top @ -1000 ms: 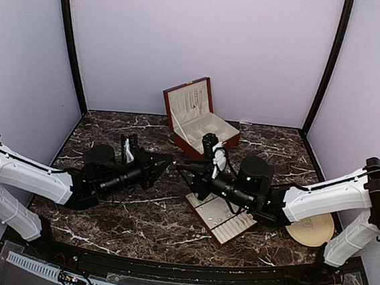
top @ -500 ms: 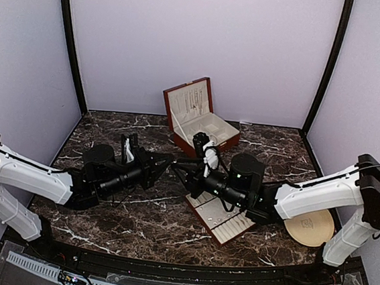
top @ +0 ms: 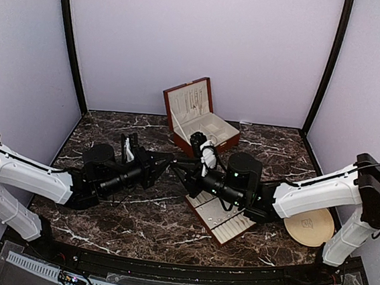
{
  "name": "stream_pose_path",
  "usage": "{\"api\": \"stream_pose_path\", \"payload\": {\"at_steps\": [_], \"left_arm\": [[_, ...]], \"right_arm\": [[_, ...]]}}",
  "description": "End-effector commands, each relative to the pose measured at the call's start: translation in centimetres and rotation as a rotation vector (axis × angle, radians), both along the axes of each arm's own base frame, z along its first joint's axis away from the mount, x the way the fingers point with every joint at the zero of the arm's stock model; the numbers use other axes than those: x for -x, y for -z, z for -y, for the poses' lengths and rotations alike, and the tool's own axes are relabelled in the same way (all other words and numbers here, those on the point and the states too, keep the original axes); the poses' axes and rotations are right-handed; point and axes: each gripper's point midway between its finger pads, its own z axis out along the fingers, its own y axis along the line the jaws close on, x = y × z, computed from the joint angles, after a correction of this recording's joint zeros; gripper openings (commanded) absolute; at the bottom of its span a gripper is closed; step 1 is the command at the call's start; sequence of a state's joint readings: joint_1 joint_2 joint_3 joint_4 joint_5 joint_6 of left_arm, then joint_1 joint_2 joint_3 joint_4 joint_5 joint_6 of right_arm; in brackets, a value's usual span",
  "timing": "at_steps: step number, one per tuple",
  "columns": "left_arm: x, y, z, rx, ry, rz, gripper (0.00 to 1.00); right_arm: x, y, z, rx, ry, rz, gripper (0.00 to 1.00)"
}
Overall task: Organize the mixed jewelry
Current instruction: Pass from the left arm to the right
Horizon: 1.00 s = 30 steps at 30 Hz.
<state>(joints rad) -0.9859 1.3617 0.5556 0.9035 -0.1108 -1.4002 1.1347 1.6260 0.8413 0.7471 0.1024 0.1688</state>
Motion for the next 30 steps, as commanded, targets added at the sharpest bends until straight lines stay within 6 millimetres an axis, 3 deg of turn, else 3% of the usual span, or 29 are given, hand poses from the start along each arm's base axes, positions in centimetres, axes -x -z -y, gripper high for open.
{"api": "stream_pose_path", "payload": {"at_steps": [1, 30], "left_arm": [[0.3, -2.1, 0.3, 0.043, 0.018, 0.037, 0.0], [0.3, -1.8, 0.3, 0.008, 0.019, 0.05, 0.0]], "right_arm": [[-0.3, -1.2, -0.5, -0.021, 0.013, 0.024, 0.2], [-1.8, -1.2, 1.1, -0.007, 0.084, 0.005, 0.04]]}}
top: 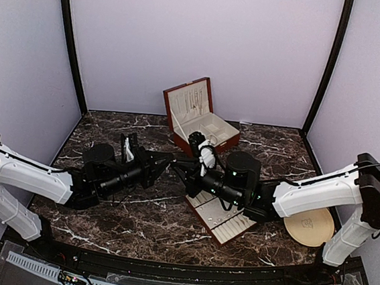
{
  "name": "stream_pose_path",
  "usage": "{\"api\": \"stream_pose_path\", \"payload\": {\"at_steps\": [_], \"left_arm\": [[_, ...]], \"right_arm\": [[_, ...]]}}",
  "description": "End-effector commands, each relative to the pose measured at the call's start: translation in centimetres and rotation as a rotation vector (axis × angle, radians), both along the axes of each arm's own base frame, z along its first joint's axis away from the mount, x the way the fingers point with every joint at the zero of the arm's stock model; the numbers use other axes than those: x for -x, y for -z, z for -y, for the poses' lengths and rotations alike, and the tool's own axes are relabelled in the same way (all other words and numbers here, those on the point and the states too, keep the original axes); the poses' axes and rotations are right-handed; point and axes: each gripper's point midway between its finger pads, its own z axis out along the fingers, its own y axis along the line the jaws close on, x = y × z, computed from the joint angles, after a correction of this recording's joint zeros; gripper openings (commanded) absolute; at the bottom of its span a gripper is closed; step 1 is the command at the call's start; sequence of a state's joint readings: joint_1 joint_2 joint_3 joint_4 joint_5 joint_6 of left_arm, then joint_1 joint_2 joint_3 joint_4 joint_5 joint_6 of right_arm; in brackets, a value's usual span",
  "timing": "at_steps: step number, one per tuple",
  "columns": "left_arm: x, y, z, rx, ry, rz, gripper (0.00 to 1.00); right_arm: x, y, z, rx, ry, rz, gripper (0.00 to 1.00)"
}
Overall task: Organize the mixed jewelry
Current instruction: Pass from the left arm to the right, then place the earring in the earring holder.
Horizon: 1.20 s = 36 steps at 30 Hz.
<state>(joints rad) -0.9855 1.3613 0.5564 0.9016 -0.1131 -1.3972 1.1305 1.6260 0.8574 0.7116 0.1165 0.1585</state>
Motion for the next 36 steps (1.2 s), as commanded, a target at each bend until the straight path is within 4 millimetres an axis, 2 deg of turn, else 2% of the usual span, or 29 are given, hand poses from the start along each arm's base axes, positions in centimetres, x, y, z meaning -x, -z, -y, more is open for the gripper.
{"api": "stream_pose_path", "payload": {"at_steps": [1, 9, 13, 17, 22, 24, 27, 30, 33, 36], "left_arm": [[0.4, -1.8, 0.4, 0.004, 0.022, 0.052, 0.03], [0.3, -2.8, 0.1, -0.071, 0.011, 0.122, 0.35], [0.2, -1.8, -0.8, -0.151, -0.015, 0.122, 0.44], [0.1, -0.4, -3.1, -0.29, -0.012, 0.131, 0.47], [-0.7, 0.4, -6.6, -0.494, 0.053, 0.16, 0.47], [-0.9, 0.8, -7.6, -0.574, 0.1, 0.178, 0.48], [-1.4, 1.3, -8.0, -0.694, 0.2, 0.243, 0.48], [-1.9, 3.4, -7.8, -0.771, 0.354, 0.25, 0.48], [-2.8, 5.1, -8.1, -0.852, 0.448, 0.246, 0.48], [-3.8, 4.9, -8.3, -0.885, 0.485, 0.295, 0.47]], "right_arm": [[-1.3, -1.2, 1.3, -0.028, 0.067, -0.003, 0.04], [-1.0, 0.8, 3.5, 0.015, 0.069, -0.073, 0.03], [-0.2, 1.8, 4.6, 0.043, 0.043, -0.125, 0.03], [1.6, 4.3, 6.5, 0.143, -0.006, -0.22, 0.03], [4.3, 8.2, 10.6, 0.305, -0.046, -0.414, 0.03], [5.3, 9.2, 12.3, 0.346, -0.054, -0.503, 0.03], [6.2, 9.9, 14.1, 0.391, -0.071, -0.61, 0.04], [6.0, 10.5, 15.4, 0.424, -0.066, -0.707, 0.03], [6.0, 10.9, 15.6, 0.431, -0.1, -0.796, 0.04], [5.7, 11.8, 15.7, 0.452, -0.122, -0.878, 0.04]]}}
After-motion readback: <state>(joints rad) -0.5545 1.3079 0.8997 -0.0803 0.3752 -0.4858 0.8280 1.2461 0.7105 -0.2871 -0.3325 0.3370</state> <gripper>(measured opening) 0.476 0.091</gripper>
